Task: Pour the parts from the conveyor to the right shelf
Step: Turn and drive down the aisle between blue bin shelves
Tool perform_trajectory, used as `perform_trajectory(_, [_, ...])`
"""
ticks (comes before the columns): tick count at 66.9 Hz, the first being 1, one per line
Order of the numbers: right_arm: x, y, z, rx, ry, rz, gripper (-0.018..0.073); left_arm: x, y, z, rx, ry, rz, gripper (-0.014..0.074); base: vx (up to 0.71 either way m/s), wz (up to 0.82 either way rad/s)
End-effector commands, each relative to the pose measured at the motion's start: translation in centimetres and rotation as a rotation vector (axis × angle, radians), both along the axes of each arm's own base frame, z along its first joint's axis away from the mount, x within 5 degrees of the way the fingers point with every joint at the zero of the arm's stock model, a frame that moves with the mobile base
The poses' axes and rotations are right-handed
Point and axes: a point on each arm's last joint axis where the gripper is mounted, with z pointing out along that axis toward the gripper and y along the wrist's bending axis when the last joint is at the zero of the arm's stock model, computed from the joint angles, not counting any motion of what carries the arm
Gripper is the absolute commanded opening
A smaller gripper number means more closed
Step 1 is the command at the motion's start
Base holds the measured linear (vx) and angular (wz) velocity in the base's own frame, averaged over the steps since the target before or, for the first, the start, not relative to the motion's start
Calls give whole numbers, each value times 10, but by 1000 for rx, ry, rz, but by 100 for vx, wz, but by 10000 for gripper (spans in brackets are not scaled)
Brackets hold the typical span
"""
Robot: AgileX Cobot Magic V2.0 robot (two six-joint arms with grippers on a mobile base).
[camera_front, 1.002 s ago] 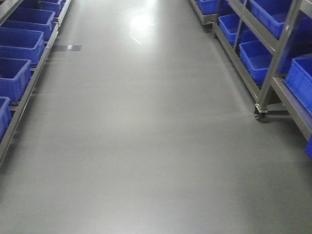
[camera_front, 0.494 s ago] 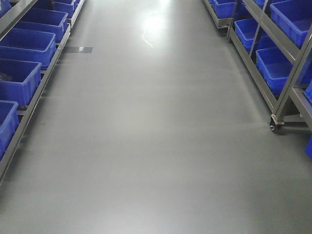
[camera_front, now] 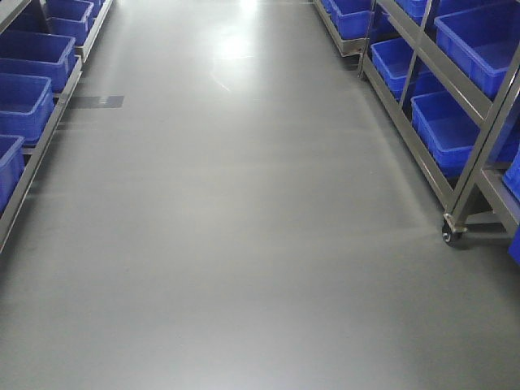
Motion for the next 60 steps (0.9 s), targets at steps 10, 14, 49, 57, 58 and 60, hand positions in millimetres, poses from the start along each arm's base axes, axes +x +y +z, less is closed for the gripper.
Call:
perform_trajectory(10, [1, -1, 17, -10, -104, -10, -2, -1, 0, 13, -15, -91, -4, -6, 49, -9])
perform_trajectory(14, [1, -1, 17, -10, -104, -10, -2, -1, 0, 13, -15, -91, -4, -6, 52, -6])
perform_trajectory(49, [1, -1, 17, -10, -104, -10, -2, -1, 0, 13, -15, -91, -4, -6, 57, 5])
perform_trajectory(57, [1, -1, 17, -10, -104, -10, -2, -1, 0, 13, -15, -91, -4, -6, 60, 14])
perform_trajectory(58, [1, -1, 17, -10, -104, -10, -2, -1, 0, 13, -15, -91, -4, -6, 60, 15])
perform_trajectory(60, [1, -1, 17, -10, -104, -10, -2, -1, 0, 13, -15, -91, -4, -6, 61, 15])
